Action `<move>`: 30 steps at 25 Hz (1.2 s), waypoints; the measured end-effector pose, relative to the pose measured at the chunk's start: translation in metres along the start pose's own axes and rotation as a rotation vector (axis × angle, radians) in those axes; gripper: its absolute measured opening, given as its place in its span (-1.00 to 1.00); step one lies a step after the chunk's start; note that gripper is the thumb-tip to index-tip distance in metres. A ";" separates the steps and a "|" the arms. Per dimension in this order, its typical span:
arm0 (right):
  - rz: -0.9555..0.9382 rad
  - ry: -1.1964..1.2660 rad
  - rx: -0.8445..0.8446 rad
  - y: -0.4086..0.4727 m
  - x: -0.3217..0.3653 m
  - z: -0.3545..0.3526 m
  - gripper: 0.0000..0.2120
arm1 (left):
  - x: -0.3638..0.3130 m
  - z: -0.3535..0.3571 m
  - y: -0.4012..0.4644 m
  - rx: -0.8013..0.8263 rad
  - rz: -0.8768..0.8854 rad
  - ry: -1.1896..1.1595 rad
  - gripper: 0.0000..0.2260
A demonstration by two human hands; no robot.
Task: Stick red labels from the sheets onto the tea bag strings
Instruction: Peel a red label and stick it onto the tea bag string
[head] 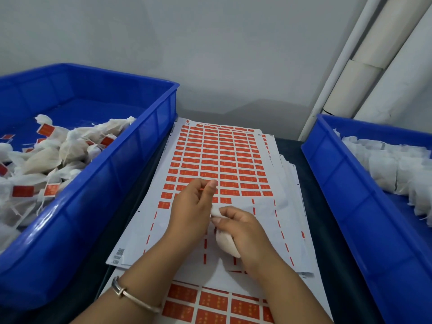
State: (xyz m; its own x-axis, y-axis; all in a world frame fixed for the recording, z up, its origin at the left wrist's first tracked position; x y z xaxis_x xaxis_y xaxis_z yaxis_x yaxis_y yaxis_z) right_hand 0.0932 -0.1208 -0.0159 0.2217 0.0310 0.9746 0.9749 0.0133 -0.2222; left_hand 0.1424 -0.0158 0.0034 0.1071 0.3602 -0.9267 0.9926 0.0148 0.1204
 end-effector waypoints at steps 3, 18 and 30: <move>0.180 0.251 0.148 -0.004 -0.006 0.003 -0.83 | -0.002 0.004 -0.001 0.033 0.007 -0.001 -0.81; 0.288 0.988 0.286 0.004 -0.007 -0.001 -0.71 | -0.039 0.004 -0.021 0.019 0.501 0.454 -0.86; 0.248 0.741 0.025 0.011 -0.019 -0.029 -0.70 | -0.032 0.006 -0.017 0.023 0.394 0.513 -0.83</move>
State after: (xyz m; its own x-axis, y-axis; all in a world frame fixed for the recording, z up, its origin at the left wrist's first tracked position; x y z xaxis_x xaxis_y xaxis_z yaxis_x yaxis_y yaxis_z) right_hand 0.1000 -0.1498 -0.0365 0.3974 -0.6395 0.6581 0.8962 0.1164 -0.4281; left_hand 0.1222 -0.0334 0.0282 0.4284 0.7345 -0.5263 0.8860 -0.2271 0.4043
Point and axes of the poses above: each hand's wrist, its own y-axis towards the middle knuckle, its own z-axis out of the palm, x = y × z, the point moved 8 cm from there along y, towards the middle knuckle, and after that the axes turned 10 degrees about y, right-handed, at the moved point
